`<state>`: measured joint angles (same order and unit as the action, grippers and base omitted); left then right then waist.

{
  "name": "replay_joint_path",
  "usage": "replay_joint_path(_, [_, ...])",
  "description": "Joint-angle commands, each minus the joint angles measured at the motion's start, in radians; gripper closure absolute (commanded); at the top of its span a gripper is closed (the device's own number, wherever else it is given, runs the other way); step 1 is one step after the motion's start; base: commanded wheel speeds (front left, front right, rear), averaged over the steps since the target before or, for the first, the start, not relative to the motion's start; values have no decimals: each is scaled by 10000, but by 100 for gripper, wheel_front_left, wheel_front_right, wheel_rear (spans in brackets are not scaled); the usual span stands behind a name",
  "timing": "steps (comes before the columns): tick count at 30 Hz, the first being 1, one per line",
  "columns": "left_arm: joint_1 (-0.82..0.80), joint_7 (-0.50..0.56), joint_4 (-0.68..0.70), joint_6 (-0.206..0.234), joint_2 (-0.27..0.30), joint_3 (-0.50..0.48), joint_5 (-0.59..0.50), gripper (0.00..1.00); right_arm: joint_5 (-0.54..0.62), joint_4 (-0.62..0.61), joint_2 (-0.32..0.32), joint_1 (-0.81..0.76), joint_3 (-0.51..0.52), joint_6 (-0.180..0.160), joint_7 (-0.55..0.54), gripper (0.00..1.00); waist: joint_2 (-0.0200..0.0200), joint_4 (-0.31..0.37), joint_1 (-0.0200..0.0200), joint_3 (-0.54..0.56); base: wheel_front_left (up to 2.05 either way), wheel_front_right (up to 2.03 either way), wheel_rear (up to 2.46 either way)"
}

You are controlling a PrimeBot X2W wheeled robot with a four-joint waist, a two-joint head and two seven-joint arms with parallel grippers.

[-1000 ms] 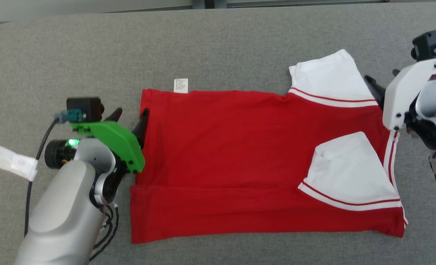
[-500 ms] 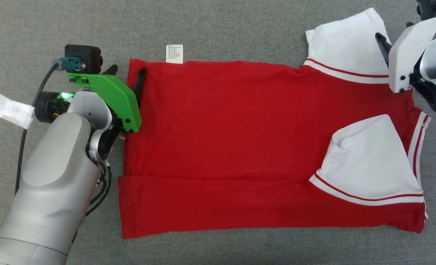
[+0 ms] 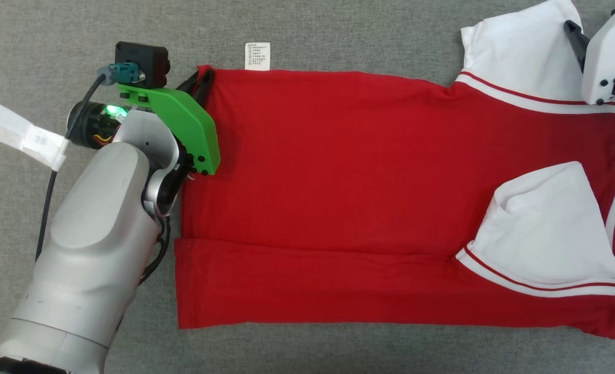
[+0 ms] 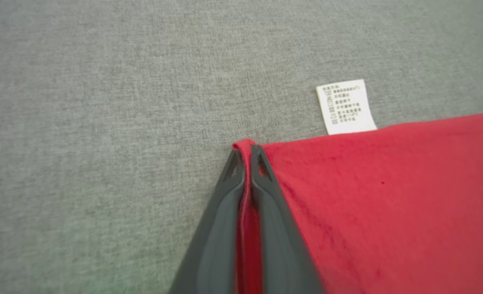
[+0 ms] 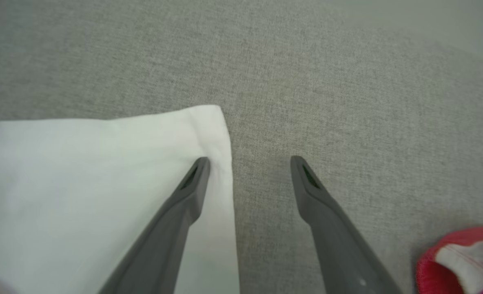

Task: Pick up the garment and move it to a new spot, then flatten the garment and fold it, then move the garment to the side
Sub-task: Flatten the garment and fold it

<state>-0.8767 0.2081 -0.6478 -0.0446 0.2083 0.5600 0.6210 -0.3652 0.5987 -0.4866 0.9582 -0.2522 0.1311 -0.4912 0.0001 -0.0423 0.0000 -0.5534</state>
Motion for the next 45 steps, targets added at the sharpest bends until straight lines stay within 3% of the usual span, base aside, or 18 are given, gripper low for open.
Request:
replay_joint_path(1, [666, 281, -412, -106, -155, 426, -98, 100, 113, 144, -109, 109, 69, -9, -73, 0, -1, -131, 0, -72, 0, 0, 0])
replay_joint_path(5, [742, 185, -309, -175, -277, 582, -151, 100, 285, 311, -246, 156, 218, -11, -217, 0, -1, -317, 0, -152, 0, 0, 0])
replay_joint_path(11, [703, 23, -227, -202, -301, 682, -172, 100, -263, 169, 83, 50, 317, -1, -189, 0, -1, -521, 0, -315, 0, 0, 0])
replay_joint_path(20, [720, -65, -128, -125, -380, 766, -118, 100, -1669, -16, 452, -621, -179, 37, -1612, 0, -1, -549, 0, -300, 0, 0, 0])
replay_joint_path(21, [708, -100, -120, -111, -387, 757, -100, 100, -1727, -102, 387, -685, -309, 37, -1751, 58, -1, -557, 0, -292, 0, 0, 0])
replay_joint_path(22, [694, -144, -121, -99, -391, 741, -82, 100, -1768, -169, 311, -709, -355, 37, -1767, 100, -1, -562, 0, -289, 0, 0, 0])
replay_joint_path(26, [545, -518, -118, -8, -342, 615, -138, 100, -1656, -433, -44, -617, -158, -17, -1165, 100, -1, -544, 0, -248, 0, 0, 0])
replay_joint_path(32, [368, -1136, -147, 82, -293, 473, -207, 100, -1409, -507, 67, -515, 314, -17, 313, 100, -1, -444, 0, -21, 0, 0, 0])
replay_joint_path(38, [521, -1702, -12, 61, -116, 471, -319, 100, -1927, -824, 105, -965, 480, -13, 1177, 100, -1, -360, 0, 424, 0, 0, 0])
replay_joint_path(45, [1129, -2575, 504, 80, 251, 520, -466, 100, -3079, -2081, -206, -2246, 359, -14, 1473, 100, -1, -278, 0, 1067, 0, 0, 0])
